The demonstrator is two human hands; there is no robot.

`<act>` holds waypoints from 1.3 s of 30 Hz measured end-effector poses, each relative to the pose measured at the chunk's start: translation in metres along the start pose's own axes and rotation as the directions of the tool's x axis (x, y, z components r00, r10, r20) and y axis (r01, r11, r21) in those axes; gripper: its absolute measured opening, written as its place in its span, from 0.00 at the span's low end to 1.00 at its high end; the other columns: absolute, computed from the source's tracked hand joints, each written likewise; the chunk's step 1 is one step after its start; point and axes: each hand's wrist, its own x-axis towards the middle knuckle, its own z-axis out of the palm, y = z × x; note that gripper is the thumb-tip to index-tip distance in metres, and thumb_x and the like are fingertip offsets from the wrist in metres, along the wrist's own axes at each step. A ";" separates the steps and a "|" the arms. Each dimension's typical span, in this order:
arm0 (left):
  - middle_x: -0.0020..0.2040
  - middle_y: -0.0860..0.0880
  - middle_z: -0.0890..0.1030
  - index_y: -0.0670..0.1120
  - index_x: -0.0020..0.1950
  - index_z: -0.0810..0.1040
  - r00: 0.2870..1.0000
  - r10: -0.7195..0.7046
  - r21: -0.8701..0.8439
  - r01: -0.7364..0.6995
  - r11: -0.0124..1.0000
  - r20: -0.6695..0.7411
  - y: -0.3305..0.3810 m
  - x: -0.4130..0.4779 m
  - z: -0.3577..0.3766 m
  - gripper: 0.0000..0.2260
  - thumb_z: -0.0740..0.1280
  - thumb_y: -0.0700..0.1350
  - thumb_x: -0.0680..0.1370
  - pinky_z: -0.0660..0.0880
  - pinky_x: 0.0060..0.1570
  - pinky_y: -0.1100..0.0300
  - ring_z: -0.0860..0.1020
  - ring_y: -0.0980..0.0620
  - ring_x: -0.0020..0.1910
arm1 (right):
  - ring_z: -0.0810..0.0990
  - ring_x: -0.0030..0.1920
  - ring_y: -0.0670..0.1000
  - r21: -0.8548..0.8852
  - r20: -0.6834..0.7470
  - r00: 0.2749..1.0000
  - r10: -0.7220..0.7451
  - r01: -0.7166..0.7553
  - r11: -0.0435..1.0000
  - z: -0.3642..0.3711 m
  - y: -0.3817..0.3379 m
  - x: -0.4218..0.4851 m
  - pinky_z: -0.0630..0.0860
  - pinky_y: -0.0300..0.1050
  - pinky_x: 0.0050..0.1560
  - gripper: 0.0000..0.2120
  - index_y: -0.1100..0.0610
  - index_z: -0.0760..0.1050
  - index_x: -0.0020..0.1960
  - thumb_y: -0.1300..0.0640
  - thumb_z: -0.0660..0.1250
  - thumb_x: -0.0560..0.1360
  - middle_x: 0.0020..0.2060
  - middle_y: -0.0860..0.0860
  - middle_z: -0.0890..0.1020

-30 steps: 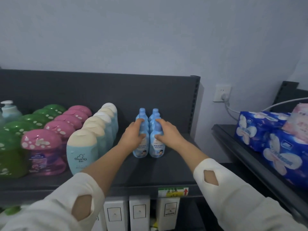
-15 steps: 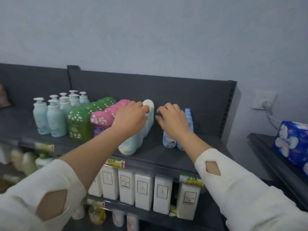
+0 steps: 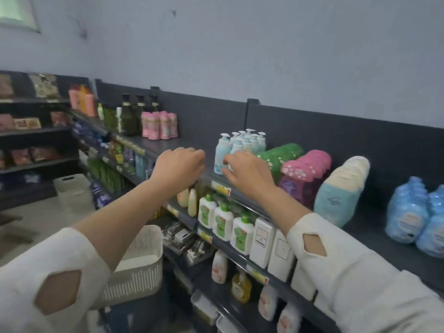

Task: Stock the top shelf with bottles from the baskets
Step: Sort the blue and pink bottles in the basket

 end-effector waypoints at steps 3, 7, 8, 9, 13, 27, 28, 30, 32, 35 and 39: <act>0.51 0.48 0.79 0.48 0.53 0.74 0.994 -0.102 0.040 0.100 0.994 0.039 -0.067 -0.042 0.003 0.09 0.57 0.49 0.79 0.68 0.41 0.55 0.77 0.45 0.51 | 0.75 0.54 0.57 0.064 0.035 0.995 -0.098 0.095 0.993 0.038 -0.063 0.029 0.72 0.50 0.47 0.14 0.55 0.74 0.57 0.47 0.59 0.79 0.51 0.53 0.78; 0.52 0.47 0.79 0.48 0.53 0.74 0.964 -0.239 0.110 0.226 0.968 0.117 -0.140 -0.097 0.010 0.09 0.56 0.49 0.80 0.65 0.38 0.57 0.77 0.44 0.51 | 0.77 0.52 0.59 0.172 0.089 0.959 -0.267 0.249 0.953 0.086 -0.141 0.063 0.74 0.52 0.45 0.13 0.56 0.76 0.55 0.49 0.61 0.77 0.49 0.54 0.80; 0.52 0.47 0.79 0.48 0.53 0.74 0.951 -0.282 0.128 0.265 0.956 0.131 -0.156 -0.109 0.013 0.09 0.57 0.49 0.80 0.66 0.39 0.56 0.77 0.44 0.52 | 0.77 0.52 0.59 0.198 0.095 0.946 -0.309 0.286 0.937 0.099 -0.160 0.071 0.75 0.53 0.46 0.13 0.55 0.76 0.55 0.48 0.61 0.77 0.49 0.54 0.80; 0.53 0.47 0.79 0.48 0.54 0.75 0.935 -0.325 0.149 0.305 0.941 0.141 -0.173 -0.122 0.016 0.10 0.57 0.49 0.79 0.68 0.41 0.55 0.77 0.43 0.53 | 0.77 0.52 0.58 0.222 0.104 0.932 -0.347 0.318 0.922 0.111 -0.179 0.079 0.75 0.52 0.47 0.13 0.55 0.76 0.55 0.48 0.61 0.78 0.50 0.53 0.79; 0.56 0.48 0.79 0.50 0.56 0.74 0.836 -0.508 0.196 0.474 0.859 0.205 -0.237 -0.171 0.039 0.10 0.58 0.50 0.79 0.72 0.48 0.54 0.77 0.44 0.56 | 0.75 0.55 0.57 0.310 0.116 0.866 -0.487 0.434 0.846 0.162 -0.247 0.108 0.73 0.51 0.49 0.13 0.54 0.74 0.57 0.48 0.58 0.79 0.52 0.53 0.78; 0.58 0.47 0.78 0.50 0.60 0.74 0.356 -0.849 0.300 0.823 0.483 0.390 -0.334 -0.320 0.122 0.11 0.60 0.49 0.78 0.73 0.50 0.55 0.76 0.45 0.58 | 0.74 0.60 0.57 0.594 0.321 0.520 -0.792 0.541 0.596 0.323 -0.408 0.147 0.70 0.48 0.53 0.15 0.52 0.73 0.63 0.51 0.59 0.79 0.59 0.53 0.77; 0.58 0.47 0.78 0.50 0.59 0.74 0.325 -0.856 0.303 0.835 0.459 0.403 -0.337 -0.331 0.129 0.11 0.60 0.49 0.78 0.73 0.50 0.55 0.76 0.44 0.58 | 0.75 0.59 0.58 0.606 0.334 0.486 -0.808 0.546 0.578 0.335 -0.420 0.142 0.71 0.48 0.53 0.14 0.52 0.73 0.63 0.51 0.59 0.79 0.58 0.53 0.77; 0.58 0.47 0.78 0.50 0.59 0.74 0.264 -0.856 0.302 0.855 0.421 0.444 -0.343 -0.352 0.143 0.11 0.60 0.49 0.78 0.73 0.50 0.54 0.76 0.44 0.58 | 0.76 0.58 0.58 0.639 0.358 0.416 -0.836 0.543 0.544 0.357 -0.445 0.131 0.73 0.52 0.55 0.14 0.52 0.74 0.62 0.51 0.60 0.78 0.57 0.54 0.77; 0.58 0.47 0.77 0.50 0.60 0.74 0.227 -0.840 0.296 0.864 0.408 0.493 -0.350 -0.370 0.159 0.12 0.60 0.49 0.78 0.73 0.49 0.55 0.76 0.45 0.58 | 0.76 0.58 0.58 0.650 0.391 0.346 -0.853 0.553 0.522 0.378 -0.467 0.121 0.74 0.54 0.55 0.14 0.52 0.74 0.62 0.52 0.60 0.78 0.57 0.54 0.77; 0.59 0.48 0.77 0.50 0.63 0.73 0.204 -0.814 0.272 0.875 0.401 0.545 -0.368 -0.393 0.182 0.14 0.60 0.50 0.78 0.74 0.50 0.55 0.76 0.45 0.58 | 0.75 0.58 0.58 0.648 0.454 0.282 -0.845 0.546 0.531 0.407 -0.494 0.111 0.74 0.52 0.53 0.14 0.51 0.73 0.62 0.53 0.59 0.78 0.58 0.54 0.77; 0.63 0.48 0.75 0.48 0.63 0.72 0.151 -0.777 0.272 0.882 0.385 0.611 -0.392 -0.418 0.214 0.14 0.60 0.48 0.78 0.73 0.52 0.54 0.75 0.45 0.60 | 0.75 0.58 0.58 0.657 0.516 0.226 -0.826 0.515 0.551 0.447 -0.520 0.107 0.75 0.53 0.54 0.14 0.52 0.73 0.62 0.52 0.60 0.78 0.58 0.54 0.76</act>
